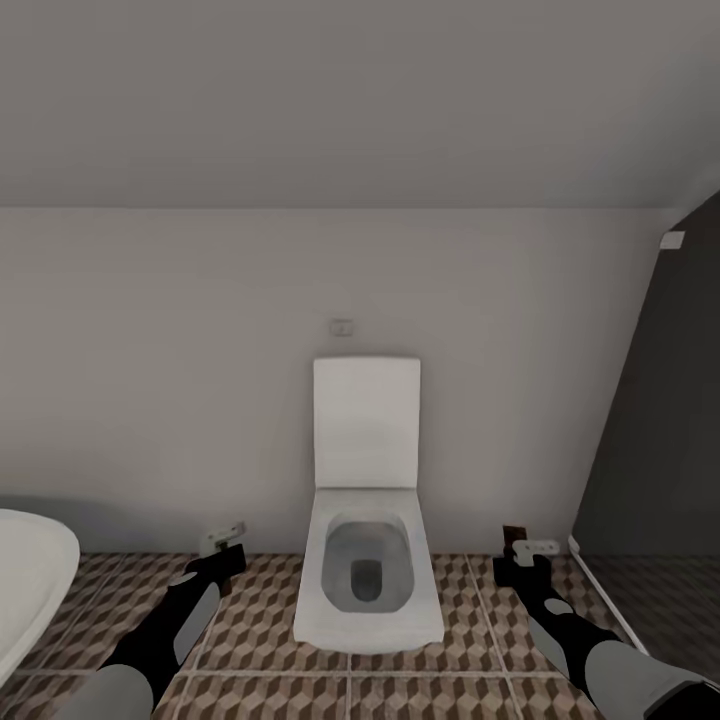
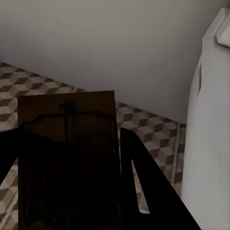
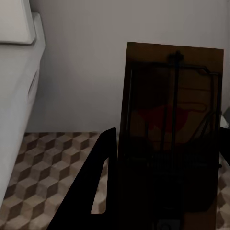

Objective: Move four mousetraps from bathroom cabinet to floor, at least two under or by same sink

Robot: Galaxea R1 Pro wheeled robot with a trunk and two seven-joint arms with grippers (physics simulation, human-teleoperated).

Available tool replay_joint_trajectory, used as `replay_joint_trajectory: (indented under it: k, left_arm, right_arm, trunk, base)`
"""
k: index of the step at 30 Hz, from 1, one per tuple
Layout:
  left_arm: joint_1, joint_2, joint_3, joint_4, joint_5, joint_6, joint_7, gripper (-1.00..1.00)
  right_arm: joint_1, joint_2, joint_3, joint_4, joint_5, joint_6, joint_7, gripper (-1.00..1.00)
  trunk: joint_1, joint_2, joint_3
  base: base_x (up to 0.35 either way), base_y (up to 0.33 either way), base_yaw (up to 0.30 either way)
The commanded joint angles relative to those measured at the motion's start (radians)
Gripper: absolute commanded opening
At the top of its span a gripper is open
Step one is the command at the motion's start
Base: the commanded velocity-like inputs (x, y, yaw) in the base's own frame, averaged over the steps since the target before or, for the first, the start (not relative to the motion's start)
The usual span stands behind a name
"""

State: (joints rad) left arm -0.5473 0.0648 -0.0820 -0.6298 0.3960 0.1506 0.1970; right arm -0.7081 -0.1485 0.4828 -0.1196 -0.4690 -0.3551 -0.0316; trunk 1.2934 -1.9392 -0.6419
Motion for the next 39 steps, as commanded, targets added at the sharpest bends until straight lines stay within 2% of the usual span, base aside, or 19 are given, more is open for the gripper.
replay_joint_trajectory:
  k: [1,9,15,19,27,39]
  left_arm:
    - [0.0,0.002,-0.008,-0.002,0.006,0.004,0.012,-1.0]
    - [0.0,0.003,-0.008,-0.002,0.006,0.001,0.01,-1.0]
    - [0.0,0.002,-0.008,-0.002,0.006,-0.001,0.008,-1.0]
    - [0.0,0.004,-0.007,-0.002,0.005,-0.002,0.012,-1.0]
    - [0.0,0.048,-0.005,-0.002,-0.014,-0.004,0.015,-1.0]
    - [0.0,0.05,-0.006,-0.002,-0.02,-0.009,0.015,-1.0]
  right_arm:
    - [-0.001,0.0,0.008,0.0,-0.009,-0.002,0.002,-1.0]
    - [-0.001,-0.001,0.008,0.001,-0.01,-0.002,0.001,-1.0]
    - [-0.001,-0.034,0.005,0.0,-0.01,0.0,0.008,-1.0]
    - [-0.001,-0.042,0.004,0.0,-0.01,0.0,0.012,-1.0]
    - [-0.001,-0.044,0.005,0.0,-0.008,0.001,0.013,-1.0]
    - [-0.001,-0.043,0.008,0.0,-0.007,0.001,0.013,-1.0]
  trunk:
    - [0.004,-0.008,-0.004]
    - [0.034,-0.064,-0.029]
    - [0.057,-0.106,-0.048]
    - [0.073,-0.134,-0.061]
    - [0.103,-0.19,-0.086]
    - [0.149,-0.274,-0.123]
  base:
    - [0.0,0.0,0.0]
    - [0.0,0.0,0.0]
    - [0.0,0.0,0.0]
    - [0.0,0.0,0.0]
    - [0.0,0.0,0.0]
    - [0.0,0.0,0.0]
